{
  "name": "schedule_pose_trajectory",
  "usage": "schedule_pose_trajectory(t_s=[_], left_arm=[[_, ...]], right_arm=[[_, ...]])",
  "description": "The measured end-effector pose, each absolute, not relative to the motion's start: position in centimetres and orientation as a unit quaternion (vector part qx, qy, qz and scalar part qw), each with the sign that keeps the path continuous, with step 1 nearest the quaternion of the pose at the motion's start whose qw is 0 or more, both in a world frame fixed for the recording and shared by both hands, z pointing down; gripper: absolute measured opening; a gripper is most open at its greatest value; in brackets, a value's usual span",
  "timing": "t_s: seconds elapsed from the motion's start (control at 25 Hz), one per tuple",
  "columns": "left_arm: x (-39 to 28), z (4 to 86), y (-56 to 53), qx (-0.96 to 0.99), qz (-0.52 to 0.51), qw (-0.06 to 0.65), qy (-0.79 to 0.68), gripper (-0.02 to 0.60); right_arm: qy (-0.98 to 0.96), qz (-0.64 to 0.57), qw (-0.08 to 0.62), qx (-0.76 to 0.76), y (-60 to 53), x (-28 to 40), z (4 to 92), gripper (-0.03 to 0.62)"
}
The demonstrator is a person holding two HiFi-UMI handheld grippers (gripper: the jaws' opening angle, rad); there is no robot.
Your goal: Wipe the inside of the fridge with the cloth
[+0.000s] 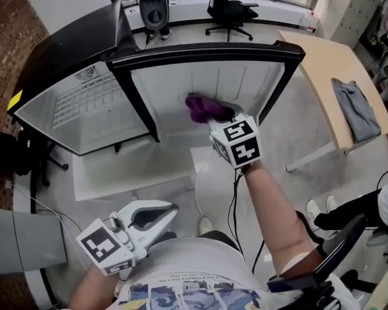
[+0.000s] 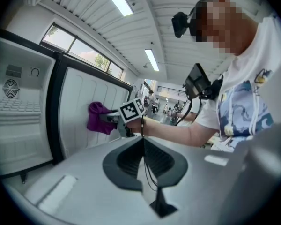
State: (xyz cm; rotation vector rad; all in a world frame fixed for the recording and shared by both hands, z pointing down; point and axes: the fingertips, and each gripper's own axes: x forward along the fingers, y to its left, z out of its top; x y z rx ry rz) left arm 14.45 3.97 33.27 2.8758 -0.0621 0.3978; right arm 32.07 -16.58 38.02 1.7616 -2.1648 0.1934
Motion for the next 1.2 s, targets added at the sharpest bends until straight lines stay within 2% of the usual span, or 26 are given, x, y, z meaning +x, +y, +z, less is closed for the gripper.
schedule_pose_trajectory(t_s=[0.64,1.2], left_arm=[[19.3,33.9,6.3,0.982,0.146,0.118,0.029,0.006],[21.1,33.4,7.8,0.978,0.153,0.132,0.045,0.006]], right_arm=[[-0.688,0.093,0.166,0.700,-11.5,43.4,38.9,0.052],[-0.663,0.091,0.178,0.722,-8.6,46.0,38.5,0.052]])
